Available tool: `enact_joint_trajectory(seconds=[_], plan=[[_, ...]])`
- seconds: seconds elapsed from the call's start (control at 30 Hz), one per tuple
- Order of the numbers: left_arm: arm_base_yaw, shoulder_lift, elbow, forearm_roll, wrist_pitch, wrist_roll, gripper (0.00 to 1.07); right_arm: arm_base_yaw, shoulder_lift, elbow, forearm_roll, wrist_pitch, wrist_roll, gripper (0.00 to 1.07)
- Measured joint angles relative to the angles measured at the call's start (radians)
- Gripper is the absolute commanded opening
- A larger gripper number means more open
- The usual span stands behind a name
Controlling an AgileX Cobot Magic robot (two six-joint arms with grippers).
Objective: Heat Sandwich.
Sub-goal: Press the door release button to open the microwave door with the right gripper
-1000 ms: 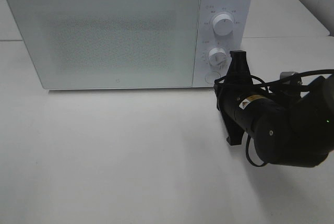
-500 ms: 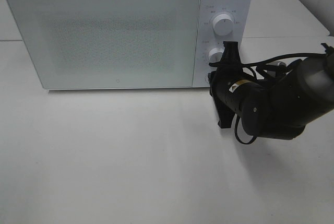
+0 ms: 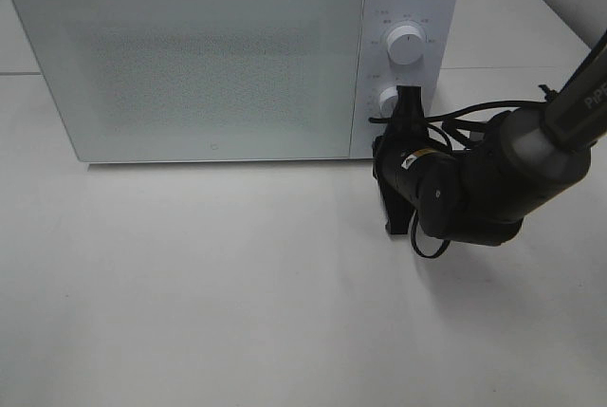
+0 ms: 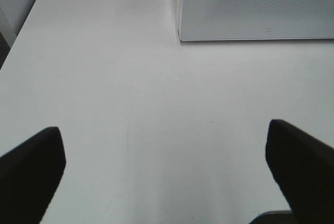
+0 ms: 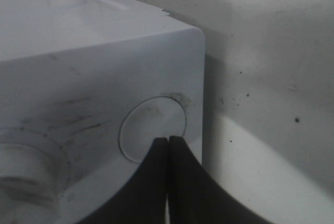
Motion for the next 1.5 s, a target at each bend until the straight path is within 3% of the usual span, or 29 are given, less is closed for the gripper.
enact_joint_trajectory(seconds=[1.5], plan=[[0.000,0.000,0.000,0.000,0.000,0.000,1.00,0.007,0.045,-0.064,0.132,-0.071,-0.123,0.00]])
